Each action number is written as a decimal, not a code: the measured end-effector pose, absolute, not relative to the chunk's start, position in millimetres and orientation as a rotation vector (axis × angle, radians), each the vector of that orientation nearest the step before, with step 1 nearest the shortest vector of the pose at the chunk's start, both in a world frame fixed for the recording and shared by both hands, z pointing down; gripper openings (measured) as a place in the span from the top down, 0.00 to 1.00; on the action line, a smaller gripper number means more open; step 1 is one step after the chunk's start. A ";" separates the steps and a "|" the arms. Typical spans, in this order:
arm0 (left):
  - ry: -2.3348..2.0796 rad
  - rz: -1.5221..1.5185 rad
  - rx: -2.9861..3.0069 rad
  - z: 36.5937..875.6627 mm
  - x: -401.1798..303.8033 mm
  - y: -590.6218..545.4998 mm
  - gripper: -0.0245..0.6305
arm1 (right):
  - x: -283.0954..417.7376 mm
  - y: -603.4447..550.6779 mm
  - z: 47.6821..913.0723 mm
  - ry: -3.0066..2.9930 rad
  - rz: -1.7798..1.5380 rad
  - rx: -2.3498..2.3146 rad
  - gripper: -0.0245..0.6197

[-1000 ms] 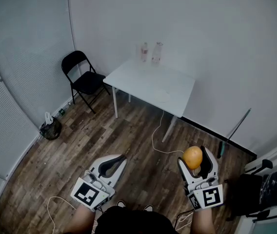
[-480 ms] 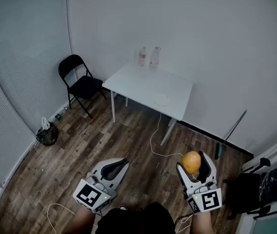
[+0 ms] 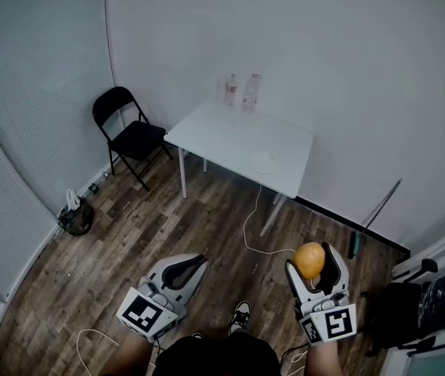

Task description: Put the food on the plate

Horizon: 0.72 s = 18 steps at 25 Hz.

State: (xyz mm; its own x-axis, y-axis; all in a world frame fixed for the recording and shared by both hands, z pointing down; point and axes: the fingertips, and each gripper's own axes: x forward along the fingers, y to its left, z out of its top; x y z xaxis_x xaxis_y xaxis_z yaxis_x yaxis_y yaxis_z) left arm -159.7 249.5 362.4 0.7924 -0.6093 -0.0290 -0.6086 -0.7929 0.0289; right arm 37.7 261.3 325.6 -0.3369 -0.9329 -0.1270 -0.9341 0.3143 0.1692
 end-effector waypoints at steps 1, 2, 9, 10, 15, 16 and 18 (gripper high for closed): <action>-1.017 -0.037 2.957 364.4 -157.5 241.5 0.90 | 41.1 252.6 327.5 2.544 0.326 -1.799 0.39; -1.027 -0.011 2.960 367.0 -155.1 233.2 0.90 | 44.5 243.7 328.7 2.545 0.318 -1.792 0.39; -1.060 -0.006 2.957 365.4 -116.0 165.7 0.90 | 95.1 178.5 321.9 2.510 0.308 -1.768 0.39; -1.064 -0.003 2.959 365.1 -108.0 154.2 0.90 | 105.8 167.9 324.1 2.506 0.296 -1.772 0.39; -1.073 0.036 2.963 364.5 -63.2 110.8 0.90 | 154.5 121.0 332.7 2.494 0.248 -1.766 0.39; -1.077 0.046 2.964 364.1 -54.0 103.6 0.90 | 163.7 111.5 332.6 2.493 0.249 -1.758 0.39; -1.098 0.058 2.961 363.4 -37.2 87.2 0.90 | 181.6 90.2 332.1 2.496 0.251 -1.740 0.39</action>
